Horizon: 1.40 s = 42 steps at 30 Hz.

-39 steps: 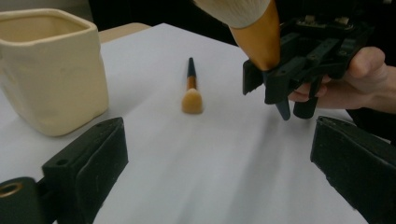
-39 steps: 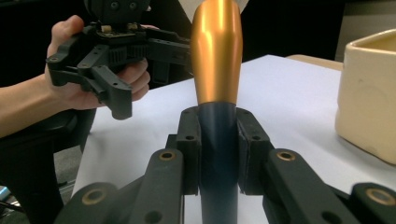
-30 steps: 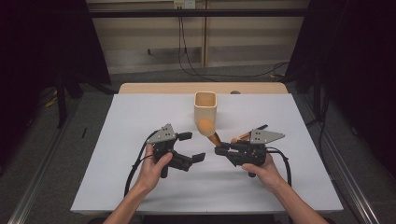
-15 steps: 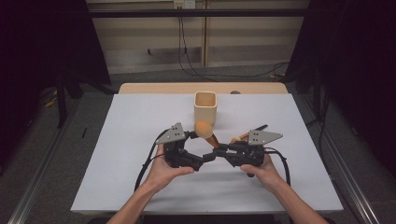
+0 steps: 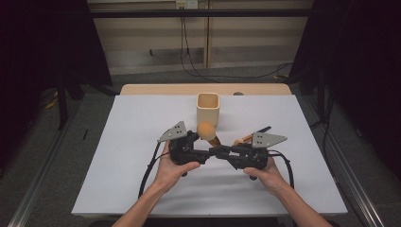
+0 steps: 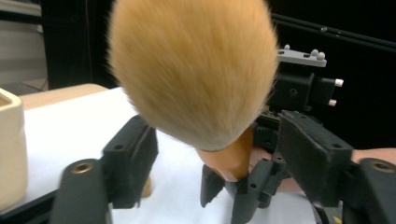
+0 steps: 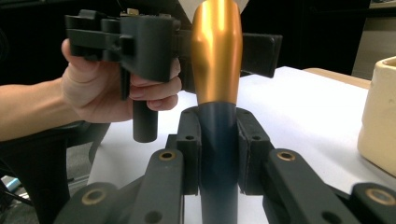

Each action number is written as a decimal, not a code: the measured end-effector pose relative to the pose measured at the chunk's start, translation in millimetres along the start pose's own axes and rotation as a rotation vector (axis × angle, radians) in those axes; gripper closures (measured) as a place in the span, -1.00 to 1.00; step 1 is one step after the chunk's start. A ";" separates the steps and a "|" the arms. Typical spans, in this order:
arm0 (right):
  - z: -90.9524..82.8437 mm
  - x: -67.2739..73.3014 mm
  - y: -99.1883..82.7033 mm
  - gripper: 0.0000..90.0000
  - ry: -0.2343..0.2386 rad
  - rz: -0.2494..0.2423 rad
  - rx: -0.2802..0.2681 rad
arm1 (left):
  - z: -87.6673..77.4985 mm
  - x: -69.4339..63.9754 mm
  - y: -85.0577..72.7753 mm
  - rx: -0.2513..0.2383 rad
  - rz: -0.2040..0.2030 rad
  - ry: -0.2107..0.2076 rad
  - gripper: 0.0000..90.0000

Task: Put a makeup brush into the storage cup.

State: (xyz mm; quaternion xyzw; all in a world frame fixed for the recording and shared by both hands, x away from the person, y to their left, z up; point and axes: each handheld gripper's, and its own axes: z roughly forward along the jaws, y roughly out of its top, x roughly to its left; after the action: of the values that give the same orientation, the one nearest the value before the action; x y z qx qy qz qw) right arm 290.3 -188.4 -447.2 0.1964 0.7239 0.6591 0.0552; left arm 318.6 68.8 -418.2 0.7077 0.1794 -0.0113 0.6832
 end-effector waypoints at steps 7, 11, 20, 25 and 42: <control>-2.8 -1.5 2.4 0.66 -0.011 -0.002 -0.021 | 6.3 0.6 0.0 -0.010 -0.009 -0.018 0.03; -6.3 -4.3 3.7 0.66 -0.019 0.008 -0.042 | 8.6 1.1 -1.9 -0.025 -0.020 -0.024 0.15; -11.1 -5.2 5.9 0.66 -0.013 -0.009 -0.030 | 10.9 2.8 -3.8 -0.044 -0.035 -0.064 0.43; -10.4 -6.3 4.9 0.65 -0.010 -0.001 -0.028 | 11.0 4.2 -4.5 -0.038 -0.048 -0.068 0.45; -7.8 -6.1 3.7 0.43 -0.005 0.009 0.023 | 10.5 4.4 -4.9 -0.002 -0.045 -0.051 0.47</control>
State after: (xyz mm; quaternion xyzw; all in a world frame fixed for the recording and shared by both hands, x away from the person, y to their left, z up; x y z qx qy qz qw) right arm 294.0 -197.6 -443.6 0.2021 0.7302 0.6506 0.0517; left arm 323.8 59.7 -424.8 0.7023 0.1778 -0.0449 0.6879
